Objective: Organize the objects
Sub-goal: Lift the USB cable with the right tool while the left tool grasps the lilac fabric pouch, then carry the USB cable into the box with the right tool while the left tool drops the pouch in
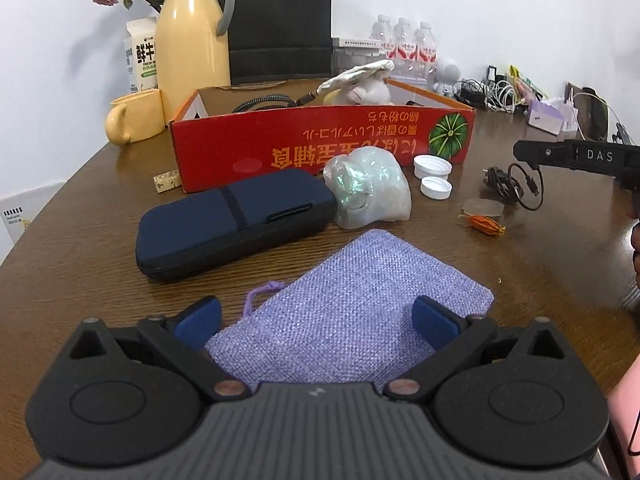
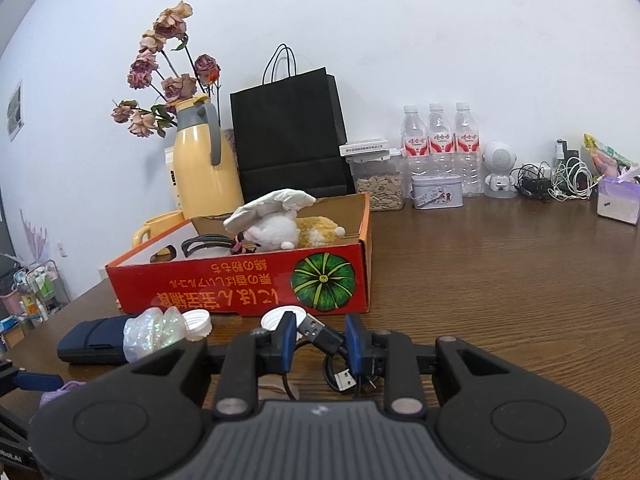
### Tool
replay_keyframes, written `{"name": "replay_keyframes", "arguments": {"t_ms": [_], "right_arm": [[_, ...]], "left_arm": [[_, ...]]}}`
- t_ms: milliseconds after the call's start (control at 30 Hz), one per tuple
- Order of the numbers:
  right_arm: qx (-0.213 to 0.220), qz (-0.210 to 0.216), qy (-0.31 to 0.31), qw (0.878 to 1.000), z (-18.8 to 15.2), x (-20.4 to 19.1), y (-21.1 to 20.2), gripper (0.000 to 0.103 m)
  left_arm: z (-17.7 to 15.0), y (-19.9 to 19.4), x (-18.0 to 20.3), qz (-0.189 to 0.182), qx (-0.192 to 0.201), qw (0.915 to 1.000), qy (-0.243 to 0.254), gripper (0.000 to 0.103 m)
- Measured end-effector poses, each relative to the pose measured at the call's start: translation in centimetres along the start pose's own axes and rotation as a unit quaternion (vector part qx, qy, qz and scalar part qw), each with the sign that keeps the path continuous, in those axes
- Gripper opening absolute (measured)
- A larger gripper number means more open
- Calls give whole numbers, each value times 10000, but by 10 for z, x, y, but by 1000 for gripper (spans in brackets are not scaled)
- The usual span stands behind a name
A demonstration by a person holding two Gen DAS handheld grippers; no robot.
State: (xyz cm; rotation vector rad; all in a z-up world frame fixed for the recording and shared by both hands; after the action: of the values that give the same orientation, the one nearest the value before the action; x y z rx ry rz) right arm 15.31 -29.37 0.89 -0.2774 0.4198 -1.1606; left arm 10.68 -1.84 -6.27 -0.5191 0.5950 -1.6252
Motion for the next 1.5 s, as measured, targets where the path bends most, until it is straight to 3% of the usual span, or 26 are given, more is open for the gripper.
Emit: {"name": "replay_keyframes", "arguments": {"t_ms": [167, 267, 367, 500, 700, 1100, 1333, 1500], "right_arm": [[-12, 40, -17, 10000, -1, -2, -1, 25], [-16, 41, -31, 10000, -2, -3, -1, 25], [-29, 65, -43, 10000, -2, -5, -1, 25], [-45, 74, -64, 9999, -2, -7, -1, 25], [-82, 99, -170, 9998, -3, -14, 1, 25], [259, 484, -475, 9974, 38, -50, 5, 25], [421, 626, -675, 9949, 79, -78, 33, 25], [326, 580, -790, 9947, 101, -91, 75, 25]], "left_arm": [[-3, -4, 3, 93, 117, 9999, -54, 99], [-5, -9, 7, 76, 215, 9997, -41, 86], [-8, -14, 13, 16, 332, 9994, -9, 63], [-8, -18, 17, -154, 368, 9992, 3, 19], [2, -29, 12, -294, 485, 9983, -122, 14], [62, -63, 5, -424, 1370, 9897, -5, 14], [119, -42, -7, -379, 1717, 9842, -213, 14], [156, -5, -22, -317, 1685, 9839, -508, 14]]}}
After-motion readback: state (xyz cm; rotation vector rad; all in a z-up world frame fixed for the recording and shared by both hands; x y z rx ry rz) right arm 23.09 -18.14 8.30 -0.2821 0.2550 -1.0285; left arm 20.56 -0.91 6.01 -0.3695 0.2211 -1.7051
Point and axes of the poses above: each gripper's, at about its wrist camera, not at the fingertips, and y roughly the way its jaws point, x to its right, z to its top, the point moved 2 cm from there along y, roughly the way its jaws point, and after that the axes turned 4 degrees about -x, right-handed, at the moved point
